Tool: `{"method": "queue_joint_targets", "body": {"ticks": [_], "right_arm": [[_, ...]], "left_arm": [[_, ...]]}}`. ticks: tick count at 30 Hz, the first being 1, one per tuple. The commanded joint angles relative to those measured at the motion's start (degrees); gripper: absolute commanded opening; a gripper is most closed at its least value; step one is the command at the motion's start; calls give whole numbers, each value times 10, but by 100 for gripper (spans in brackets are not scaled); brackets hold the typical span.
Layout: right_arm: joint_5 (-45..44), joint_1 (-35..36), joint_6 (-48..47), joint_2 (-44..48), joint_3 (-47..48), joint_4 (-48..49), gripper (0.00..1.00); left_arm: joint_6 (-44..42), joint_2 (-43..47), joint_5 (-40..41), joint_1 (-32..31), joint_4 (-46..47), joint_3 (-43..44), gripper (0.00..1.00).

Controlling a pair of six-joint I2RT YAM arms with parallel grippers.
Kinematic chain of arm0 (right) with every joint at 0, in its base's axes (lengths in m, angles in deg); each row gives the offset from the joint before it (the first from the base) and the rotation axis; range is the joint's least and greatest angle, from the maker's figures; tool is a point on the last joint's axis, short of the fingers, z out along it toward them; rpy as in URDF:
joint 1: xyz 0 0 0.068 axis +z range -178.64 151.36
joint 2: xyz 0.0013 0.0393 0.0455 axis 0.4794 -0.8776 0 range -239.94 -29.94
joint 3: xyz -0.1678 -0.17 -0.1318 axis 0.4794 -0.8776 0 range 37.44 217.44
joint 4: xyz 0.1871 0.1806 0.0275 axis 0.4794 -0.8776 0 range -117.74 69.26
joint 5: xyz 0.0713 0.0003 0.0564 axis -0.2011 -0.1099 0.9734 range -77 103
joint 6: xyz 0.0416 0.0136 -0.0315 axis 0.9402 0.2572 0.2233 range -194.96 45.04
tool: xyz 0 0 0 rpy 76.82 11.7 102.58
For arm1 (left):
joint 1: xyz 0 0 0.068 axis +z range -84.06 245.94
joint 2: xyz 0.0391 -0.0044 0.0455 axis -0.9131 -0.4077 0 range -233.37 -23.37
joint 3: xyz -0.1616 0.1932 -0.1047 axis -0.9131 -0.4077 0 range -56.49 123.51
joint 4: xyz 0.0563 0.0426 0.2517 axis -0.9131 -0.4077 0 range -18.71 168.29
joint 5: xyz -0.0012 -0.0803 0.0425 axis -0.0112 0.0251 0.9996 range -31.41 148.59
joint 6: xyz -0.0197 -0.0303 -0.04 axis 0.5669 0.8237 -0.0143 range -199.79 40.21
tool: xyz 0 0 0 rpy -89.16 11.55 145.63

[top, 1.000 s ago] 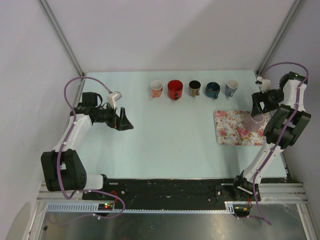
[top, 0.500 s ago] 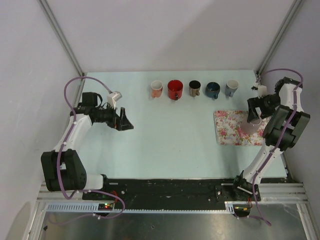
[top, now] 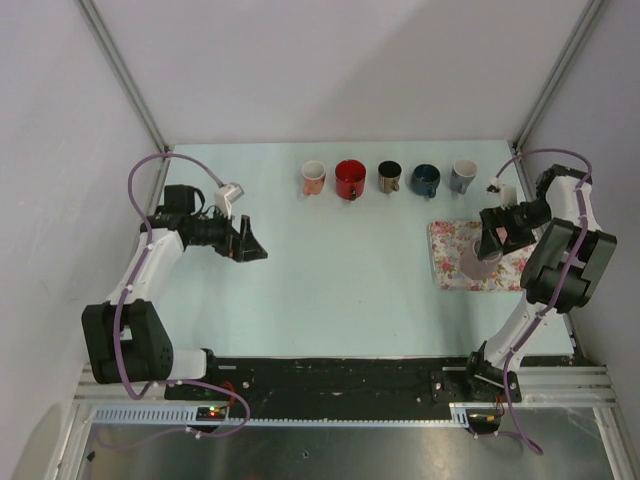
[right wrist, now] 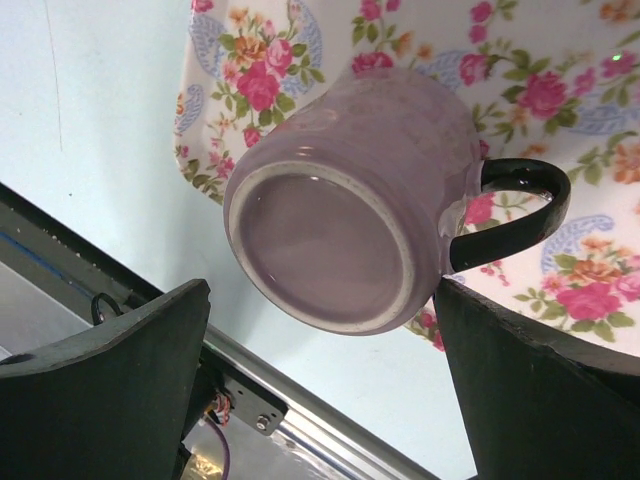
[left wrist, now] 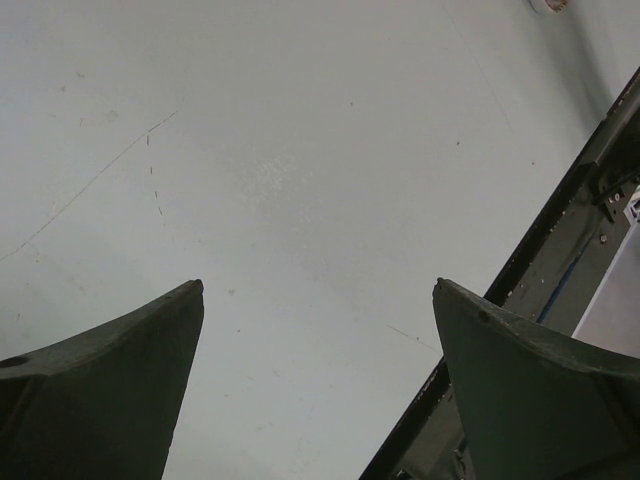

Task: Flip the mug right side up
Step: Turn over the cup on the tray.

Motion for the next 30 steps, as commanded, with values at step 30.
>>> {"method": "queue_joint_targets", "body": {"ticks": [30], "right_arm": [[23, 71, -68, 92, -11, -144, 99]], "left_arm": [[3, -137, 114, -240, 8, 233, 100]]}}
